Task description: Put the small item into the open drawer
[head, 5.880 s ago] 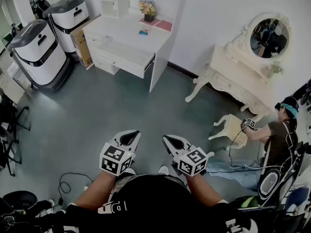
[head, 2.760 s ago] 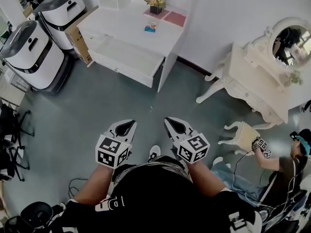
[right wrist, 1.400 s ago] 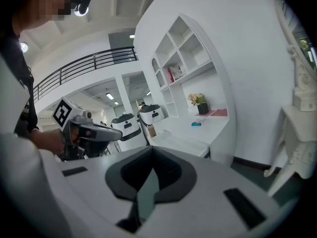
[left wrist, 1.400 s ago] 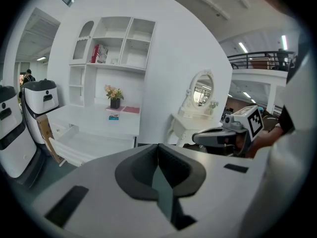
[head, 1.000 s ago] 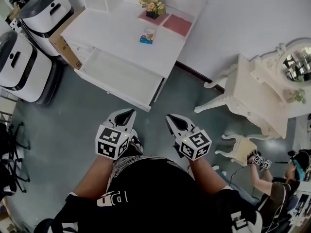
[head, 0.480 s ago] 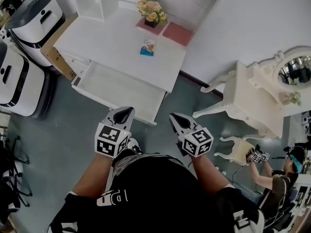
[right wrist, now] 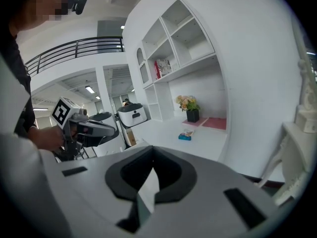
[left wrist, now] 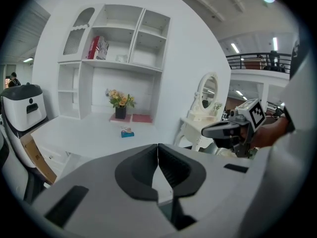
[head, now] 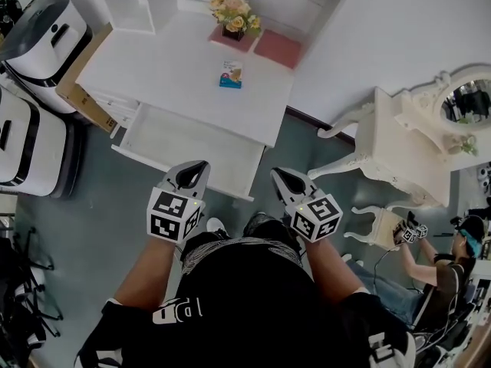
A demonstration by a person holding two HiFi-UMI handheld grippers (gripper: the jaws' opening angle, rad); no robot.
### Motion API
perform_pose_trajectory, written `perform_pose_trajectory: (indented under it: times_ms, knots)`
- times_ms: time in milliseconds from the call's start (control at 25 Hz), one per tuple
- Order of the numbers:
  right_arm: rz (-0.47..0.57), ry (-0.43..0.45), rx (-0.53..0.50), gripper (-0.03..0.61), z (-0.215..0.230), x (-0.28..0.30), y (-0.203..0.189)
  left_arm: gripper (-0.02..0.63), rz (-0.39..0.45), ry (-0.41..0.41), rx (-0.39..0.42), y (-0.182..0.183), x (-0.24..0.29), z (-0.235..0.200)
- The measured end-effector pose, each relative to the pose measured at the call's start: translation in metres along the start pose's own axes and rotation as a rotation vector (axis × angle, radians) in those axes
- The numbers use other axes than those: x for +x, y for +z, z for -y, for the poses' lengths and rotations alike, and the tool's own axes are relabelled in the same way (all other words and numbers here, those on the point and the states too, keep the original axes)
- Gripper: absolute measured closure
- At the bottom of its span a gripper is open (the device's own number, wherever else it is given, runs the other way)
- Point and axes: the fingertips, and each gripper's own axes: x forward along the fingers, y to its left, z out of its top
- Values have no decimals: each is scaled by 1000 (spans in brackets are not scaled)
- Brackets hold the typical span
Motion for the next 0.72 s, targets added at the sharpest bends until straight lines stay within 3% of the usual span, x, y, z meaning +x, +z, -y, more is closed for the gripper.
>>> perform_pose_trajectory:
  times_ms: [520,720]
  knots:
    - [-6,84,-18,569,27,32,19,597,-22,50,-8,13,47,-11]
    - [0,117,-17,569,50,46,29,597,-4,116,2,33,75,-27]
